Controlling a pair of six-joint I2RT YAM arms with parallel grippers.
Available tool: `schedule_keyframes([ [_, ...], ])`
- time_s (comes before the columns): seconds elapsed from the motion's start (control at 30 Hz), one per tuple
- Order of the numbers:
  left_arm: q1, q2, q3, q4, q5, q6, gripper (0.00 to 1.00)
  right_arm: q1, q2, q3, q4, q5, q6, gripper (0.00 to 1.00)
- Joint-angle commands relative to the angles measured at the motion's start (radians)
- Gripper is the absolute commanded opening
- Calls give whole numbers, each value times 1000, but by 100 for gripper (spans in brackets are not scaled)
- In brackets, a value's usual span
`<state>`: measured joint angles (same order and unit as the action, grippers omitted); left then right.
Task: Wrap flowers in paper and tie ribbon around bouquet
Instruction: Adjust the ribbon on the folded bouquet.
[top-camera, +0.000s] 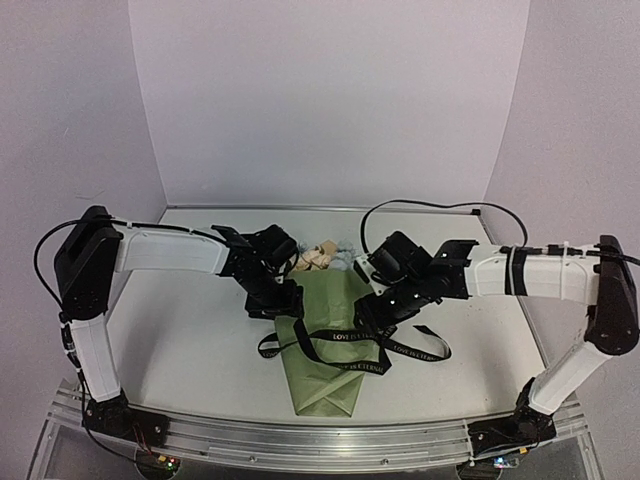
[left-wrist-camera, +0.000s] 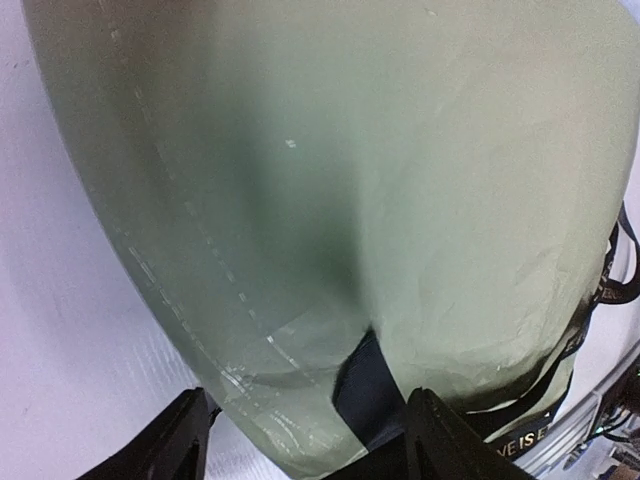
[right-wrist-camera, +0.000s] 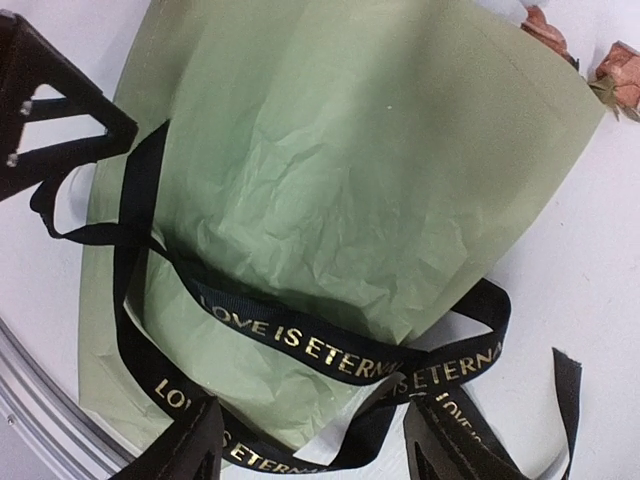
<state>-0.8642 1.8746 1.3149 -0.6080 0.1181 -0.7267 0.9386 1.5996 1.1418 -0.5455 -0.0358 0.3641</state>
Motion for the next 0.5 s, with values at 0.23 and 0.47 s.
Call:
schedule_keyframes([
  [0.23, -84, 96, 114, -100, -173, -101, 77, 4, -143, -123, 65, 36, -8, 66],
  [0.47, -98, 100, 101, -104, -185, -136, 65, 5, -172, -178, 102, 36, 0, 67],
])
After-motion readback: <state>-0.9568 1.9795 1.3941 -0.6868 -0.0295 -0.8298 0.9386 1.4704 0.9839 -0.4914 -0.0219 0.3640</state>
